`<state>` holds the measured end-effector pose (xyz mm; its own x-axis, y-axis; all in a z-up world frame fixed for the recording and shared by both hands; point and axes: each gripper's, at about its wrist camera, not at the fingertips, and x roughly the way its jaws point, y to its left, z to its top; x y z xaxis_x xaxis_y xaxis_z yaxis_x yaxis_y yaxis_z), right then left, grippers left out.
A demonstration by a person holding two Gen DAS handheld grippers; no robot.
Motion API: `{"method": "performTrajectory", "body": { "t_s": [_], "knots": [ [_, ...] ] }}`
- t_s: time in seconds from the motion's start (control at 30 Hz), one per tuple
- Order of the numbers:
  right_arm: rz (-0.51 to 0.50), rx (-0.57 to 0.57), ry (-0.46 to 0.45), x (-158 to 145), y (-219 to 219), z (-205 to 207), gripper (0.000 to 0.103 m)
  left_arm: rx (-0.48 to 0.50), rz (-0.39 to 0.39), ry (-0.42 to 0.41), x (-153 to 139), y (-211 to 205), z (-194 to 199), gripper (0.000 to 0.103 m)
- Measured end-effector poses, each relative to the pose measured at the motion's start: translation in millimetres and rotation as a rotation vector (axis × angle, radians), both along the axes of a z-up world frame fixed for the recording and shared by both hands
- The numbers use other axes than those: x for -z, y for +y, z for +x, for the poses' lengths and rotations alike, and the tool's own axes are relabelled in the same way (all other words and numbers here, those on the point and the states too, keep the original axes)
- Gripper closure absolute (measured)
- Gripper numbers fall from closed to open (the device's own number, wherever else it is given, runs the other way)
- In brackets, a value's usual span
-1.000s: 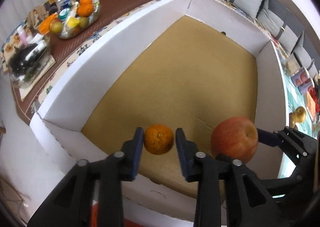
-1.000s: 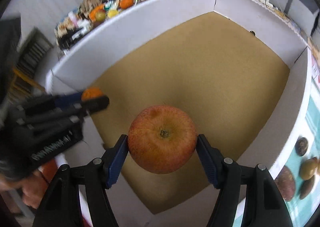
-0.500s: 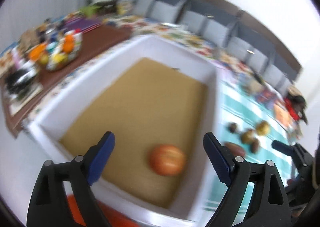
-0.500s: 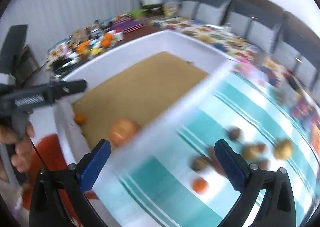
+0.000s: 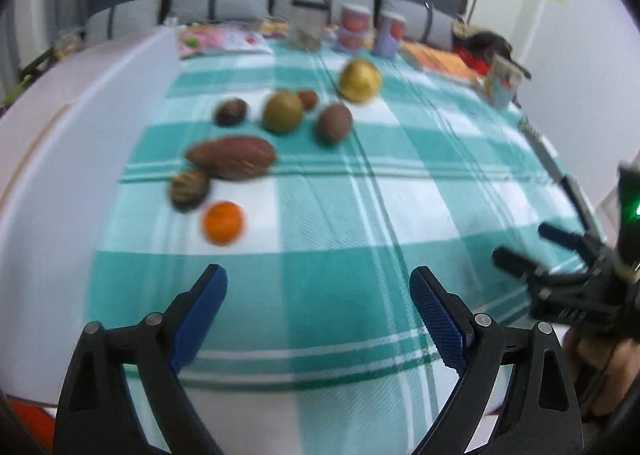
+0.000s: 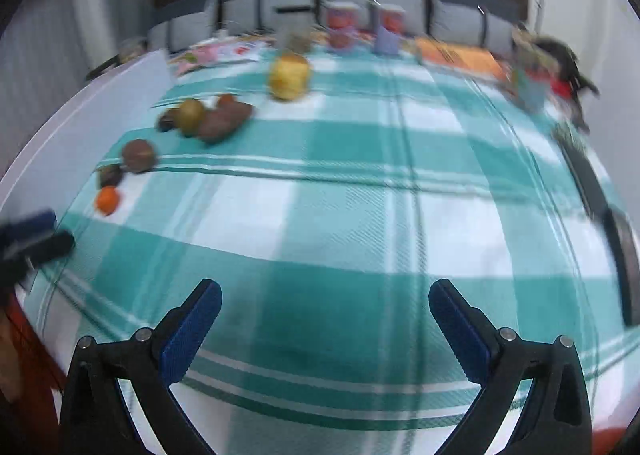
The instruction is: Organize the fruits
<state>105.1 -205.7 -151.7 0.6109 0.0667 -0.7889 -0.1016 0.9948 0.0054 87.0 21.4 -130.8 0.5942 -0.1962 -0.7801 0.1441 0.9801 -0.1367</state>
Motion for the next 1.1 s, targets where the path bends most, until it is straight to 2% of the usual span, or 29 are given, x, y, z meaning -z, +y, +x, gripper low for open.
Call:
{"method": "performTrajectory", "body": {
  "t_s": [0.1, 0.3, 0.4, 0.57, 0.73, 0.8, 1.1],
  "knots": [
    [-0.05, 0.017, -0.044, -1, -3, 9, 0.0, -0.001, 0.013, 0.02, 18, -14, 9, 0.009],
    [-0.056, 0.028, -0.029, 17, 1, 23, 0.0, -0.036, 0.083, 0.018, 40, -20, 18, 0.009],
    [-0.093, 0.014, -0.028, 26, 7, 26, 0.0, -0.033, 0.103, 0.004, 43, -19, 20, 0.008],
    [-0.093, 0.041, -0.003, 31, -3, 37, 0.0, -0.017, 0.114, 0.006, 45, -20, 21, 0.003],
    [-0.091, 0.14, 0.023, 35, -32, 80, 0.0, -0.013, 0.121, 0.011, 46, -21, 22, 0.001],
    [-0.055, 0.151, 0.038, 37, -42, 94, 0.0, -0.014, 0.121, 0.011, 46, -21, 23, 0.001],
    [-0.046, 0.16, 0.035, 38, -44, 99, 0.0, -0.018, 0.126, 0.008, 46, -21, 22, 0.0]
  ]
}}
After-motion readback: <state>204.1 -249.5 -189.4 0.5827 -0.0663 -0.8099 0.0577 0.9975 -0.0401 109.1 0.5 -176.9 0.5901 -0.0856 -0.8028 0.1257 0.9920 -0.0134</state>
